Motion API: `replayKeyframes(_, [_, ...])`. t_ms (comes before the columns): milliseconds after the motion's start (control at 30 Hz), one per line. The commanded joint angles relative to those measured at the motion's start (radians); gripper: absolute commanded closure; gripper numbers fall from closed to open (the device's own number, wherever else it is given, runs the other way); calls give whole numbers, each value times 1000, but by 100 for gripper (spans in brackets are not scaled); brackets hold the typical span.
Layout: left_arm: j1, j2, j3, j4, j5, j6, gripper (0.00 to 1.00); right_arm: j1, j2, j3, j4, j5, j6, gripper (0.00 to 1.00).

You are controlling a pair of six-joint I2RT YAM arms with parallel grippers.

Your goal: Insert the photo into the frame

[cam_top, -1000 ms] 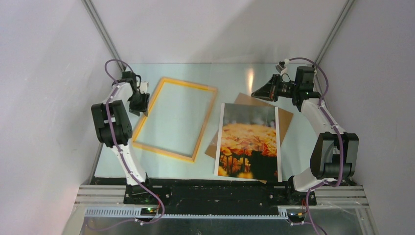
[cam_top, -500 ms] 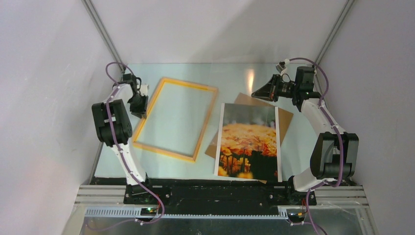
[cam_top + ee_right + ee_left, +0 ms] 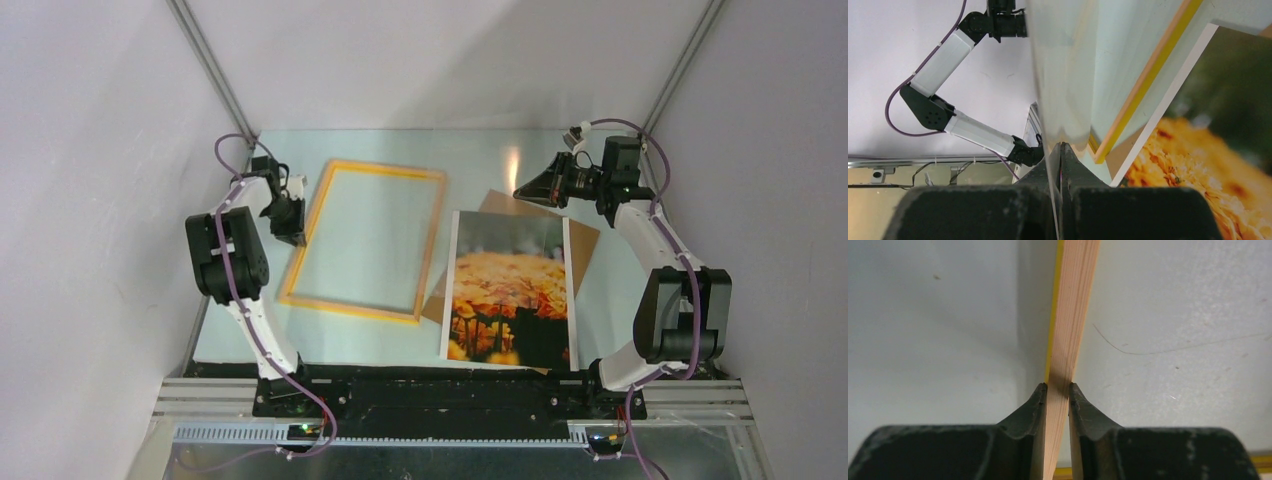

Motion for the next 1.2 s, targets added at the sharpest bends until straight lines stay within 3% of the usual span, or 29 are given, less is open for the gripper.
replayKeyframes(0, [-8,-36,-73,-24,153,-112,100,6,27,47,67,-10,27,100])
replayKeyframes(233, [-34,-86,-114,-2,157,-129,100,6,89,49,184,-17,102,100])
replayKeyframes(600, [-93,-178,-238,32,179,-140,100,83,203,86,218,-31,120,100])
replayKeyframes(933, [-95,-255,-321,55,220,-188,99,157,314,110,497,-43,373,100])
replayKeyframes(1033, [-94,-265,-326,55,215,-188,94,183,351,110,561,-47,439,100])
replayKeyframes(1167, [-89,-278,-328,55,209,-182,79,212,387,110,644,-32,518,100])
